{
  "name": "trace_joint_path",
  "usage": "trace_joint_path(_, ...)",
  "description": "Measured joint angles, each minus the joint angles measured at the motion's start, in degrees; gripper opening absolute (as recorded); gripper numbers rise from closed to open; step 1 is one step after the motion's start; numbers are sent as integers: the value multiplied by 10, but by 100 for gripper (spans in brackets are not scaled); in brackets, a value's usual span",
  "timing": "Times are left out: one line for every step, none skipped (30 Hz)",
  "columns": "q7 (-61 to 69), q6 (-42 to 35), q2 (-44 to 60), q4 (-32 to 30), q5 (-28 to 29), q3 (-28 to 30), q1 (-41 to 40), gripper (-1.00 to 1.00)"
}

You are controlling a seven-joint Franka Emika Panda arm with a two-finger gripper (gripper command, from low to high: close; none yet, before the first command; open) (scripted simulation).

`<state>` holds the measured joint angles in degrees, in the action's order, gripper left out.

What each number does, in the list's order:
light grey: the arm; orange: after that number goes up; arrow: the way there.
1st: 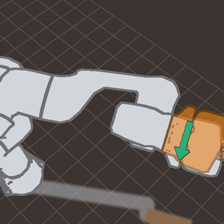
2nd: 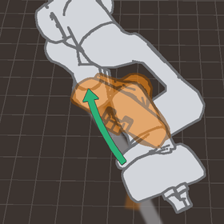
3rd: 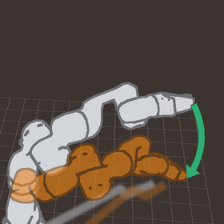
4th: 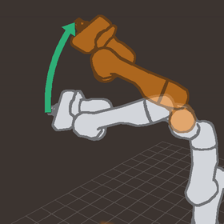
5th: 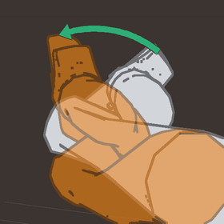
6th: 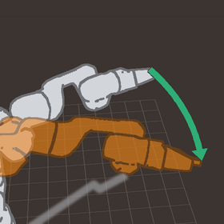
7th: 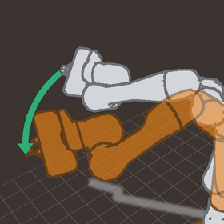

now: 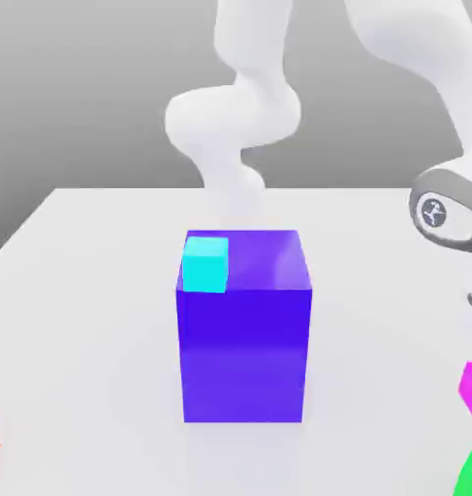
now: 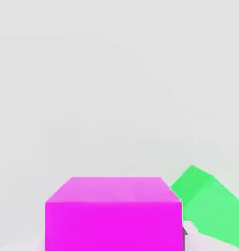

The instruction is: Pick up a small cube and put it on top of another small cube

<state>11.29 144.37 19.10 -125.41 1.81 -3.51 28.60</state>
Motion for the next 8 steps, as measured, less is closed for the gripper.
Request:
trace_joint_path(4,-9,8,17,-2,3,-5,-100)
trace_joint_path(6,-4,22,26,-1,6,-7,-100)
trace_joint_path(6,8,39,31,0,7,-8,-100)
trace_joint_path(6,24,58,34,1,9,-8,-100)
trace_joint_path(5,39,75,36,2,10,-7,100)
trace_joint_path(5,39,75,36,2,10,-7,100)
trace_joint_path(5,39,75,36,2,10,-7,100)
trace_joint_path(5,39,75,36,2,10,-7,100)
